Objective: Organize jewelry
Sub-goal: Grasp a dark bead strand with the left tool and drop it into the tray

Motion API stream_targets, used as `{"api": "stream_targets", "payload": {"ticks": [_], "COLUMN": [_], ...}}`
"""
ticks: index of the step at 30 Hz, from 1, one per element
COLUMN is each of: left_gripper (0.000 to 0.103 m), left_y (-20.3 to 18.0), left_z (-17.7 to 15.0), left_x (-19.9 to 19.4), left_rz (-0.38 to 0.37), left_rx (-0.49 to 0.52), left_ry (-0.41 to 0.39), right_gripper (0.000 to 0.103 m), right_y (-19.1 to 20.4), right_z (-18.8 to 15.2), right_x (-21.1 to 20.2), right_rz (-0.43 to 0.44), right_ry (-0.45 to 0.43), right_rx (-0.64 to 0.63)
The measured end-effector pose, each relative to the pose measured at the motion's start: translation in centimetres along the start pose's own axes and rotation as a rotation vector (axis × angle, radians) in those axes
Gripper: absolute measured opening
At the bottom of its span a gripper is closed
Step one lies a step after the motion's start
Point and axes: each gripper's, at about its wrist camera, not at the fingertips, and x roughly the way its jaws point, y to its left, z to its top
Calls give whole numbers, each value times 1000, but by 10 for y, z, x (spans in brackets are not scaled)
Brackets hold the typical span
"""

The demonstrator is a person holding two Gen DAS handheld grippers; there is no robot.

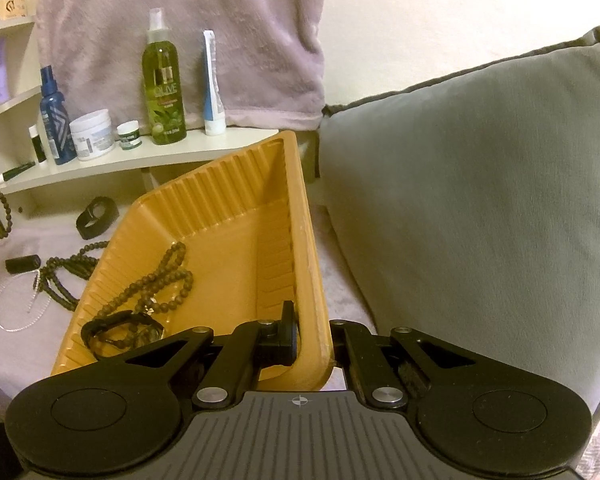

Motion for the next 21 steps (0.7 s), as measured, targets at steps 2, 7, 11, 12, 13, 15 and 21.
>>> {"api": "stream_targets", "payload": {"ticks": [2,7,11,12,13,15,21], "left_gripper": [4,4,4,4,4,4,4], "left_y": [-10,-45,-74,-81,-88,-102,-138], "left_z": [2,4,1,1,0,-2,-8], "left_x": [-1,1,5,8,10,14,23], "left_rz": [-25,-111,-190,-206,-223,-257,-351], "left_rx": [12,46,54,55,55,55,71], "left_ry": [-6,-2,3,7,11,19,57], "right_gripper": [4,4,4,4,4,5,5], "right_y": [0,1,1,1,1,1,1], "right_z": [0,1,1,1,1,0,1], "right_x": [0,0,0,-1,0,-1,-1], "right_rz": [0,2,2,3,2,3,3], "right_ry": [0,-1,-1,-1,-1,-2,-1], "right_rx": [0,5,4,4,4,6,11]}}
